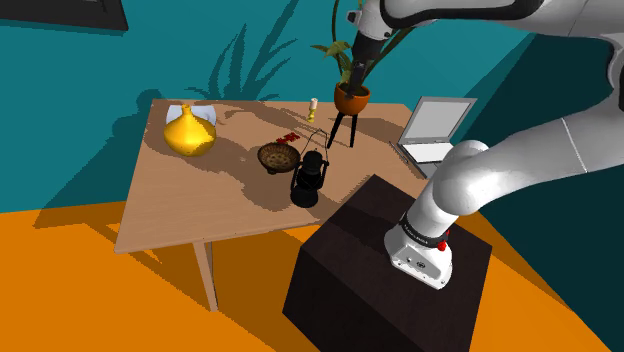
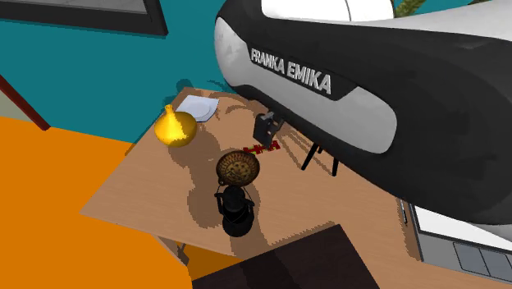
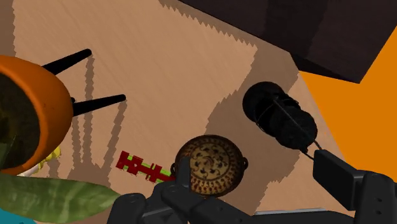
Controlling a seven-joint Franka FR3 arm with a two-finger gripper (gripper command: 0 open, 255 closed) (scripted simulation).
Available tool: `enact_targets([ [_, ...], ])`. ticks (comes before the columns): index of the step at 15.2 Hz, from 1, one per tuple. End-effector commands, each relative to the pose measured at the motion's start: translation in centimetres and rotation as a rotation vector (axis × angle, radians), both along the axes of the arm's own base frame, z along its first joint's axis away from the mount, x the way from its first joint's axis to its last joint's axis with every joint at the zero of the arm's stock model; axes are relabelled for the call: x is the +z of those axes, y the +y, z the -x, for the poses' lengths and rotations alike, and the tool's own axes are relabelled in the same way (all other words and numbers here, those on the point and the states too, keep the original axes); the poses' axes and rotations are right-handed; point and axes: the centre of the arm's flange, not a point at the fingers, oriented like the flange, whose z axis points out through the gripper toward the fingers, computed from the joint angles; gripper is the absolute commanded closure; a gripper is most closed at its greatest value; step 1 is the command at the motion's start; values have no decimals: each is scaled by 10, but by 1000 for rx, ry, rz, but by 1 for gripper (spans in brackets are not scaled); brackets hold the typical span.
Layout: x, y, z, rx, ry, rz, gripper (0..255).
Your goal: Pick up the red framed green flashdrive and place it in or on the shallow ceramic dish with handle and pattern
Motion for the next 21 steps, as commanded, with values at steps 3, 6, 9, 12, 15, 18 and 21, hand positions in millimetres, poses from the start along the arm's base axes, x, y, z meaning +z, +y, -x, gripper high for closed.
enact_targets([
  [3, -39, -24, -31, 133, 5, 7, 0],
  [6, -67, -40, -55, 229, 10, 10, 0],
  [9, -95, -55, -79, 326, 15, 14, 0],
  [12, -124, -67, -105, 422, 20, 18, 0],
  [15, -152, -77, -132, 518, 25, 22, 0],
  [18, -180, -84, -160, 614, 30, 25, 0],
  [21, -209, -88, -187, 711, 34, 29, 0],
])
